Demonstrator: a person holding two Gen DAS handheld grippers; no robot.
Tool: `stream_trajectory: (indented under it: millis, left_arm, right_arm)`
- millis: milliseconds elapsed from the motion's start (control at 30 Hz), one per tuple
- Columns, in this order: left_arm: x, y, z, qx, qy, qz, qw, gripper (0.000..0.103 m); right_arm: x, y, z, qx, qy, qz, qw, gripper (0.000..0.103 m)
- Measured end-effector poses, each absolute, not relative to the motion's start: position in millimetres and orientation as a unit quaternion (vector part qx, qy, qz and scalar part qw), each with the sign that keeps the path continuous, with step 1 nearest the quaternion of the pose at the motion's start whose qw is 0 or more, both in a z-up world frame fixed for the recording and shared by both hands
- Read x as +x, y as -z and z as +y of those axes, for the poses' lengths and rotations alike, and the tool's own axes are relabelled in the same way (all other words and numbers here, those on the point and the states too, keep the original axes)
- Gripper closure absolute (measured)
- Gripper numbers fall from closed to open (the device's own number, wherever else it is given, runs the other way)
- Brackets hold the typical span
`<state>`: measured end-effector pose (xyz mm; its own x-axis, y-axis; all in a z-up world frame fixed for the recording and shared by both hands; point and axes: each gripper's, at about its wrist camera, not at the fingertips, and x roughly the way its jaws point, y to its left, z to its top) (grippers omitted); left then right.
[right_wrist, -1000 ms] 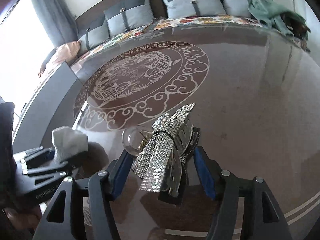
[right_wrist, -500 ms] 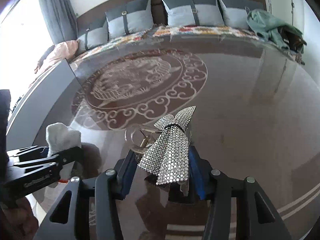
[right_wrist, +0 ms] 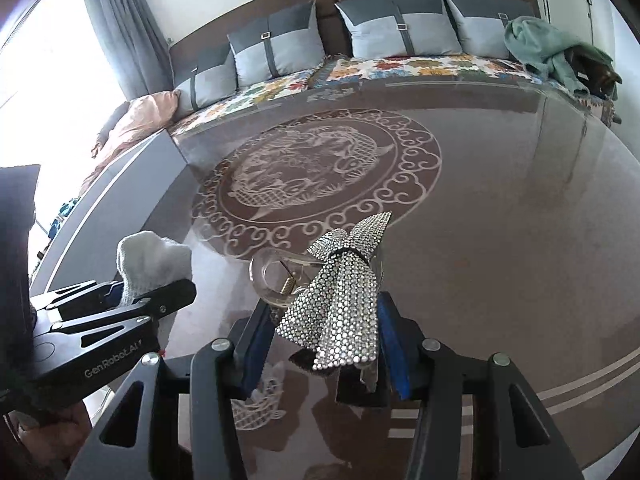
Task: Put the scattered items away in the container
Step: 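Carry the glove and bow clip over the cardboard box with both grippers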
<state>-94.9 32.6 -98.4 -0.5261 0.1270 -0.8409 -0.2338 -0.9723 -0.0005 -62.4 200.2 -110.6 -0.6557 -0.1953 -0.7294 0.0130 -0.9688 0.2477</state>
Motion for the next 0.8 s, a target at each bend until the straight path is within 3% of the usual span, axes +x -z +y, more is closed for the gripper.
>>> stream_trajectory:
  millis: [800]
  left_arm:
    - [-77.5, 82.4, -69.5, -0.473, -0.878, -0.042, 0.059, 0.068]
  right_arm:
    - [-56.0, 75.7, 97.2, 0.415, 0.898, -0.044, 0.138, 0.053]
